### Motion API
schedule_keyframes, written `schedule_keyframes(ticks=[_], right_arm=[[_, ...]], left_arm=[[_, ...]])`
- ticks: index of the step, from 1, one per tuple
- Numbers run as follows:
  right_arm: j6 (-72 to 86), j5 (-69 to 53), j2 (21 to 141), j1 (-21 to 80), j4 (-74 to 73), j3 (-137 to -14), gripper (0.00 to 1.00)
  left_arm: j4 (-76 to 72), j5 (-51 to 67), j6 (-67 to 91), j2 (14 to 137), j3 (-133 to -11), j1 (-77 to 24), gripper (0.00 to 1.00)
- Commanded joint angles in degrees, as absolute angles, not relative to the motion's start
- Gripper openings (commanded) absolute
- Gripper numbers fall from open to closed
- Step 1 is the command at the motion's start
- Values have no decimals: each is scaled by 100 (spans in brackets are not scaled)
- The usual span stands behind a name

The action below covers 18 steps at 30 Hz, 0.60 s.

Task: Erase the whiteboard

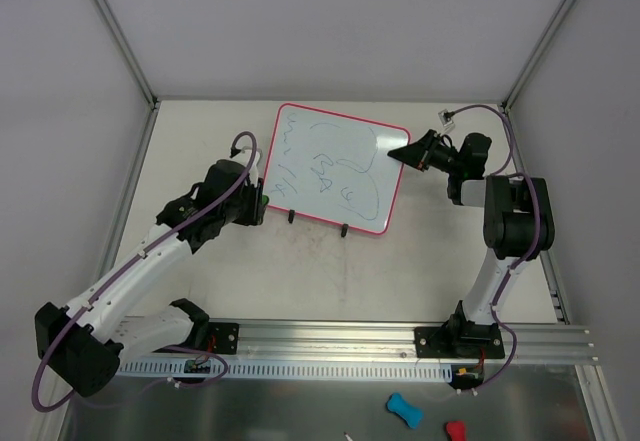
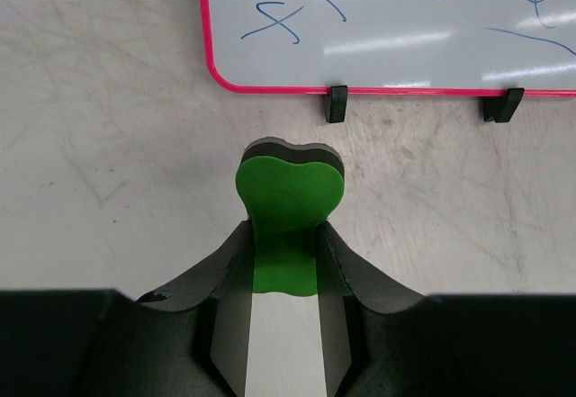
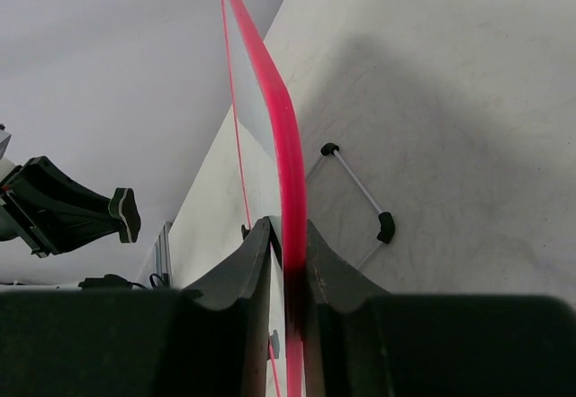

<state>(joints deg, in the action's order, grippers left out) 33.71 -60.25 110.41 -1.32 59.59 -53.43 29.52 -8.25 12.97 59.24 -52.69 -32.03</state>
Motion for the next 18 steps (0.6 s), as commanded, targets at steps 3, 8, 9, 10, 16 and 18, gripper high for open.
schedule_keyframes(ticks=[3, 8, 9, 10, 16, 18], right_arm=[[2865, -5854, 10899, -62, 5607, -5265, 0], [2874, -5818, 10784, -35, 5616, -5230, 0], [2874, -5801, 10767, -35, 5616, -5221, 0], [2874, -5801, 10740, -26, 5608, -5212, 0], [2865, -5739, 10582, -18, 5616, -5159, 0], [2865, -5748, 10547, -18, 5616, -5159, 0]], left_arm=[[2971, -1046, 1380, 5950, -5309, -3190, 0], [2962, -1230, 1432, 6073, -5361, -3190, 0], [2962, -1283, 1467, 6125, -5379, -3182, 0], [2962, -1335, 1503, 6169, -5414, -3190, 0], [2909, -1564, 2065, 6749, -5844, -3173, 0], [2726, -1634, 2276, 6995, -5897, -3173, 0]])
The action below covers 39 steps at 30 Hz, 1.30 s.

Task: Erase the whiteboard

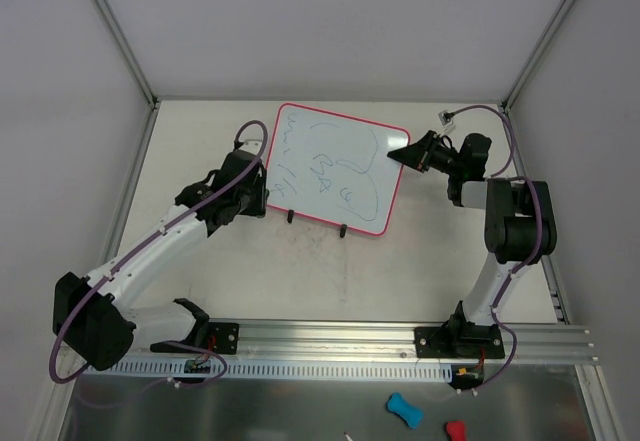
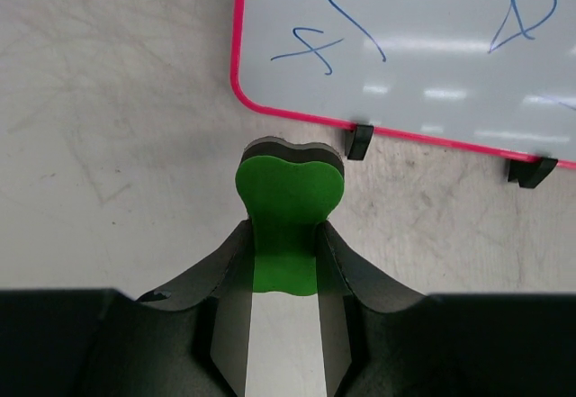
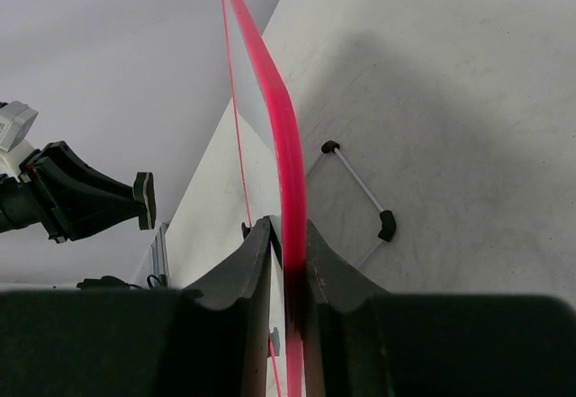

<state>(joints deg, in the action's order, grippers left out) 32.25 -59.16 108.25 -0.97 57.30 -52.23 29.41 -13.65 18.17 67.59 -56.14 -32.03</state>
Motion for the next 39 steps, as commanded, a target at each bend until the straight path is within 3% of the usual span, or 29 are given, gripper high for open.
schedule_keyframes(ticks=[1, 14, 21, 39], right_arm=[[2857, -5748, 10547, -9, 5616, -5159, 0], [2988, -5792, 10608, -9, 5836, -5150, 0], [3023, -5827, 10608, -9, 5906, -5150, 0], [3085, -5889, 10652, -9, 6003, -5168, 0]], left_arm=[[2620, -1652, 2311, 7074, -5880, -3173, 0], [-585, -1380, 1609, 7550, -4633, -3059, 0], [-1378, -1618, 1476, 7910, -4298, -2971, 0], [-1344, -940, 1652, 8797, -4772, -2364, 0]])
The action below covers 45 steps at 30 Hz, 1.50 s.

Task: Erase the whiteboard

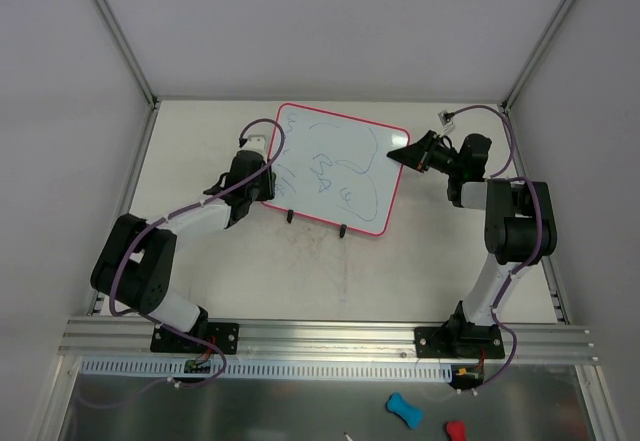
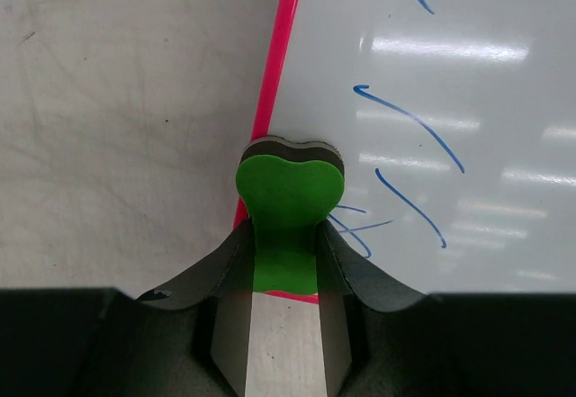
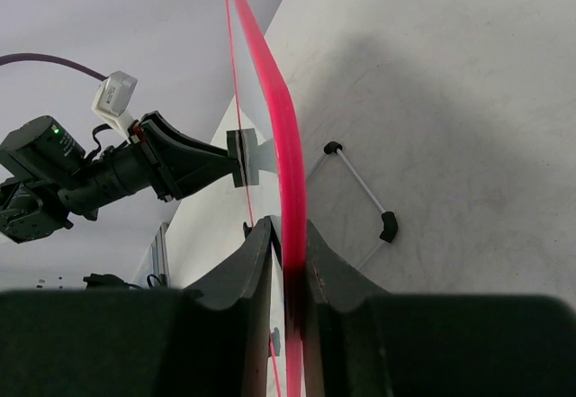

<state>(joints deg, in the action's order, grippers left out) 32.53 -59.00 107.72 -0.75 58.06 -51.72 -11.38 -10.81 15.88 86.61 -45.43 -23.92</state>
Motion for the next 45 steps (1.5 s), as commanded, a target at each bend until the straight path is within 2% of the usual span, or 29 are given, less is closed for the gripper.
schedule_keyframes(ticks=[1, 15, 23, 34, 45], right_arm=[[3085, -5889, 10644, -9, 6003, -5159, 0], [3103, -5906, 10644, -9, 6003, -5177, 0], [3085, -5915, 10617, -9, 6003, -5159, 0], [3111, -5941, 10600, -9, 6091, -5124, 0], [3190, -5950, 10600, -9, 6170, -5098, 0]], left_arm=[[-1353, -897, 1661, 8850, -4807, -2364, 0], [-1503, -335, 1863, 9167, -4852, -2382, 0], [-1679, -264, 1846, 9114, -4799, -2750, 0], [-1696, -624, 1705, 9360, -5036, -3577, 0], [-1293, -975, 1635, 9360, -5264, -3420, 0]])
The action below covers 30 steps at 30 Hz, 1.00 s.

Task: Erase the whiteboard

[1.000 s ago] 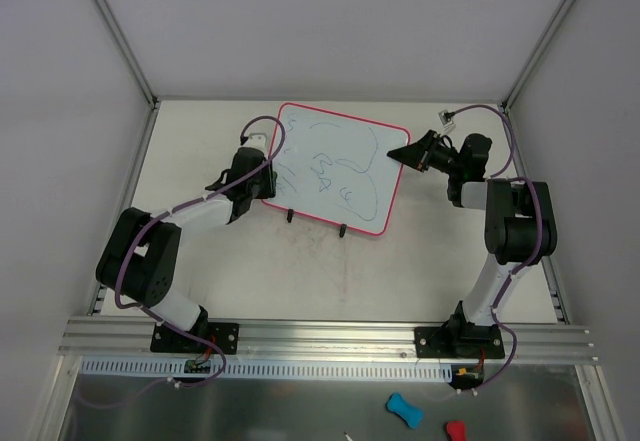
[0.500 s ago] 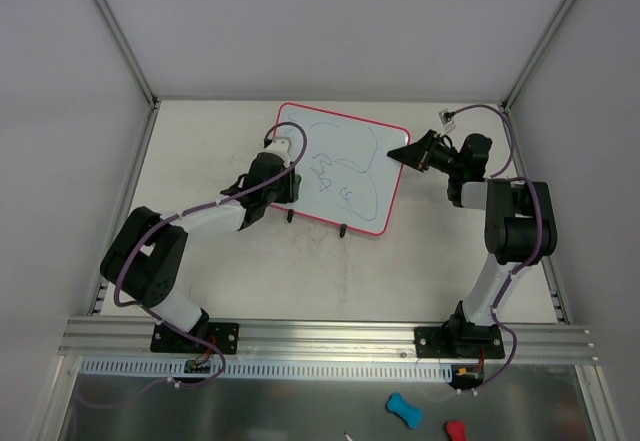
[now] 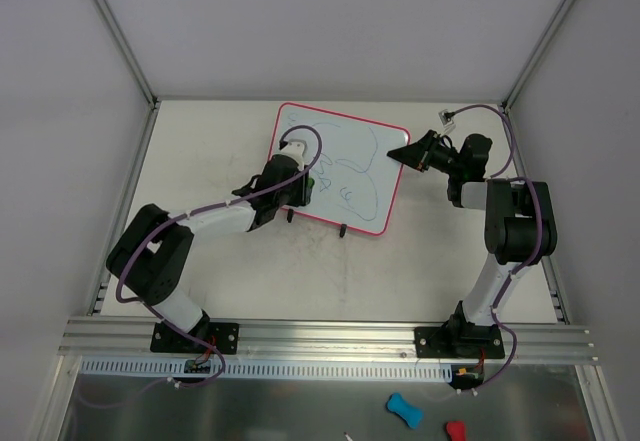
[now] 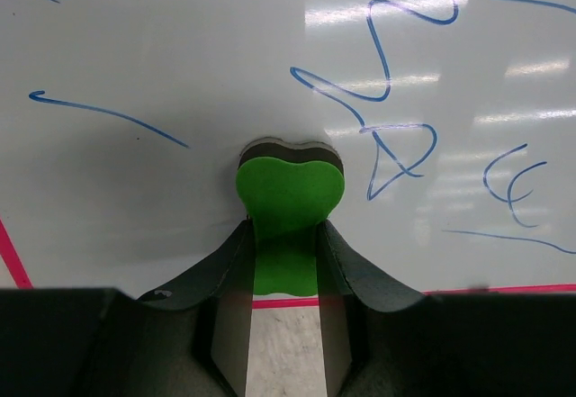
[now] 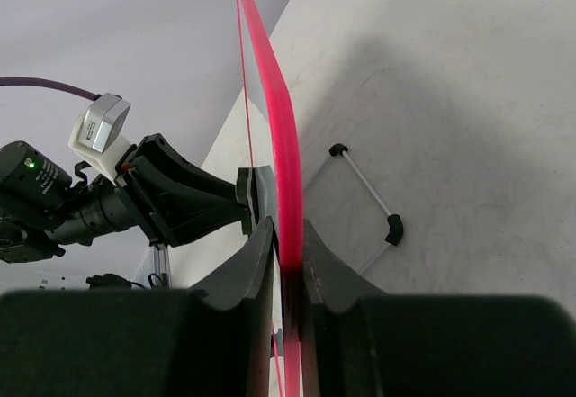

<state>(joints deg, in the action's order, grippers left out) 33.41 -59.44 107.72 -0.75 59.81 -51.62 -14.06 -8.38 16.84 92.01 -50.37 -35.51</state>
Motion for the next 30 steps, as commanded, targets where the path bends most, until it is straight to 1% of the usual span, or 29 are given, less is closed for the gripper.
schedule_keyframes(ticks=[1, 6, 10, 23, 30], right_arm=[[3190, -5950, 10600, -9, 6170, -5098, 0], [3208, -5950, 10600, -9, 6196, -5098, 0], [3208, -5959, 10600, -9, 6188, -5098, 0], [3217, -5968, 10591, -9, 6196, -5098, 0], [3226, -5968, 10591, -9, 6214, -5089, 0]], left_arm=[[-1205, -941, 1652, 9343, -5299, -3332, 0], [-1037, -668, 1898, 9281, -5300, -2630, 0], [-923, -817, 1837, 9246, -5317, -2435, 0], [-563, -1046, 1942, 9026, -5590, -2197, 0], [-264, -967, 1934, 9158, -5915, -2127, 0]])
